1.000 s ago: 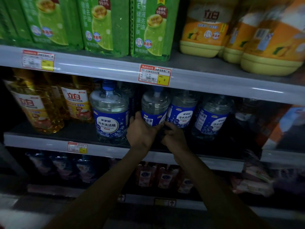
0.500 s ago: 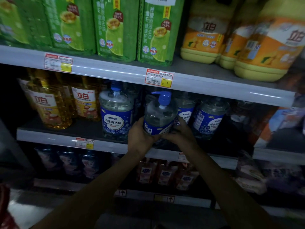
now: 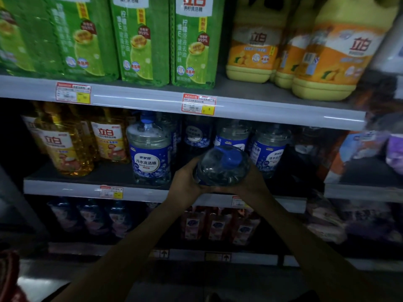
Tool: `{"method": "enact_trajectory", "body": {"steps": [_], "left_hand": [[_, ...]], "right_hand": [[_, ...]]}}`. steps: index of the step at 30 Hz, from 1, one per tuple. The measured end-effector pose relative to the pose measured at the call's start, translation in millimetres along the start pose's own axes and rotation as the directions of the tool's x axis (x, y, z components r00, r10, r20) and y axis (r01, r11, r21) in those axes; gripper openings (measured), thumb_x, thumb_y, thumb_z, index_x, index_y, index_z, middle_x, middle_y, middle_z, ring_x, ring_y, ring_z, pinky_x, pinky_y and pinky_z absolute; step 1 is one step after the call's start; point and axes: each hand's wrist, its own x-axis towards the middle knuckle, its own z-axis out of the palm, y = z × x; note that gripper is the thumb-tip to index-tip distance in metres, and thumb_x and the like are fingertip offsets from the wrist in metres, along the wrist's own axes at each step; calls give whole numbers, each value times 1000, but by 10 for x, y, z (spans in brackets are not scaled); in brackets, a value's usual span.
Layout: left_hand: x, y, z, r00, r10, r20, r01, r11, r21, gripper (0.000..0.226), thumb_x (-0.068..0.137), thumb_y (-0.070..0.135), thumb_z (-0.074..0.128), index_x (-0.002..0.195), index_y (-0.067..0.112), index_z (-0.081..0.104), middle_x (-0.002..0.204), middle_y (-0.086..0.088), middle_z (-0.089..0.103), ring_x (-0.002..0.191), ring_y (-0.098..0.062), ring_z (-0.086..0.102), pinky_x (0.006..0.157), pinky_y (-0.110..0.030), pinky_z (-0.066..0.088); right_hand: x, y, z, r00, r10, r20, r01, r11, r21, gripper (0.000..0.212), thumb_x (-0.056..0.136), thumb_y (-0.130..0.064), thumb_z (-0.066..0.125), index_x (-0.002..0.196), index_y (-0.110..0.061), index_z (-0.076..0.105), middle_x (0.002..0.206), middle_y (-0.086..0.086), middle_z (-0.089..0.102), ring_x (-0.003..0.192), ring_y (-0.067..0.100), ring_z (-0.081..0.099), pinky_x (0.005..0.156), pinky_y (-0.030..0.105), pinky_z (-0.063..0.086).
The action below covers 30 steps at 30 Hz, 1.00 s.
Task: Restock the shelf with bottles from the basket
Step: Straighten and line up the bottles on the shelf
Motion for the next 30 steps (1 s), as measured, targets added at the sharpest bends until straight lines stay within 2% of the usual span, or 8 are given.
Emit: {"method": "enact_trajectory", "body": {"steps": [4, 7, 10, 13, 20, 23, 27, 30], "left_hand": [[40, 110, -26, 997, 36, 63, -32, 997, -72, 92, 48, 46, 100, 130, 39, 58, 133, 9, 67, 123, -11, 63, 97, -43, 57], [26, 188, -36, 992, 4, 126, 6, 997, -76, 89, 57, 22, 99, 130, 39, 50, 128, 17, 63, 118, 6, 61, 95, -21, 55], [-32, 199, -48, 977, -24, 213, 45, 994, -95, 80, 66, -10, 89, 127, 28, 55, 119, 16, 71, 113, 7, 64, 86, -16, 55], [-143, 256, -49, 950, -89, 301, 122, 988, -94, 76, 67, -7, 89, 131, 21, 60, 122, 15, 73, 118, -3, 66, 87, -26, 60], [-251, 276, -49, 849, -208, 487, 297, 948, -112, 57, 91, 3, 71, 141, 26, 57, 132, 4, 70, 123, -14, 66, 101, -35, 56], [-134, 125, -57, 919, -220, 327, 289, 940, -179, 38, 98, -4, 53, 124, 21, 66, 112, 9, 77, 108, -10, 71, 93, -28, 57], [127, -146, -14, 966, -252, -47, 252, 968, -13, 33, 96, -15, 53, 124, -2, 63, 94, -4, 70, 89, -8, 64, 81, -18, 52], [337, -332, 25, 952, -246, -183, 270, 955, 123, 35, 95, 1, 64, 129, 8, 62, 99, -5, 72, 95, -19, 67, 87, -35, 56]], "right_hand": [[-77, -105, -107, 991, -131, -38, 128, 990, -66, 96, 52, -30, 99, 137, -21, 55, 131, -3, 67, 123, 16, 64, 99, 31, 55], [-176, -186, -193, 984, -175, -14, 174, 983, -60, 98, 47, -28, 99, 134, -26, 53, 130, -4, 67, 120, 12, 65, 97, 30, 56], [-309, -204, -228, 992, -129, -1, 129, 992, -11, 97, 48, -19, 96, 135, -17, 53, 129, -1, 68, 118, 11, 66, 97, 28, 56], [-387, -178, -291, 997, -45, 55, 42, 998, 47, 86, 53, -8, 94, 132, -4, 60, 124, 7, 73, 115, 20, 69, 97, 39, 58], [-611, -103, -294, 993, 62, 98, -78, 983, 168, 66, 69, 3, 88, 129, -14, 67, 119, 4, 76, 111, 22, 72, 89, 42, 60], [-610, -100, -285, 995, 72, 71, -84, 981, 174, 60, 70, 4, 86, 124, -17, 69, 114, -1, 77, 105, 16, 74, 82, 34, 63], [-548, -73, -299, 997, 74, -5, -72, 990, 122, 60, 66, 0, 91, 117, -26, 72, 108, -12, 78, 98, 6, 74, 73, 19, 60], [-486, -31, -295, 996, 85, -41, -81, 993, 82, 63, 61, -6, 94, 115, -29, 71, 105, -17, 77, 93, 2, 74, 69, 16, 59]]}}
